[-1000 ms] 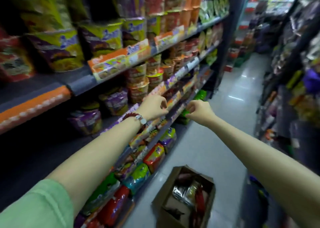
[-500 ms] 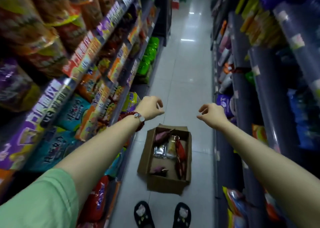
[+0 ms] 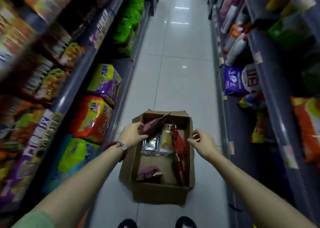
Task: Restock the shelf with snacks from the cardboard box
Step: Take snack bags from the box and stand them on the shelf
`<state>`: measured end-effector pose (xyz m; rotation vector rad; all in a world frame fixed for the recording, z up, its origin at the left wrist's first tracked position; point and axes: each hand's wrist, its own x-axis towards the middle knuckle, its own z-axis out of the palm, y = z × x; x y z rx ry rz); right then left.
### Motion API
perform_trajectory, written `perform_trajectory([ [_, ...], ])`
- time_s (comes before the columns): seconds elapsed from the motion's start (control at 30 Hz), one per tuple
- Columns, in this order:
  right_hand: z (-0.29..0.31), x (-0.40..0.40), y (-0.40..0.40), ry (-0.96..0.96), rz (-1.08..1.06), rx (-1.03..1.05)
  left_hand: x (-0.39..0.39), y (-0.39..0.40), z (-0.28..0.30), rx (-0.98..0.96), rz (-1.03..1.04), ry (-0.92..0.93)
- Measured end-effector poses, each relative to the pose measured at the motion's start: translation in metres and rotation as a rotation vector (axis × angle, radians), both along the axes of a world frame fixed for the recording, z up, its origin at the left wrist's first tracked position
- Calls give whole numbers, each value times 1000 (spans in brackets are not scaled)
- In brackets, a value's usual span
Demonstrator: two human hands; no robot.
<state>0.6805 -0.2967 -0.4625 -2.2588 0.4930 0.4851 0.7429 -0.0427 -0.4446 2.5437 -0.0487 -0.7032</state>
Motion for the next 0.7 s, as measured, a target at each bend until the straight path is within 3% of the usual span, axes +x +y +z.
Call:
perform_trajectory([
  [0.17, -119, 21, 1, -65, -44, 5, 18, 1, -126, -43, 20, -76],
  [0.4, -237, 58, 12, -184, -138, 77, 53, -10, -253, -317, 184, -158],
  [0.7, -265, 56, -1, -205, -226, 83, 74, -22, -303, -399, 261, -137],
])
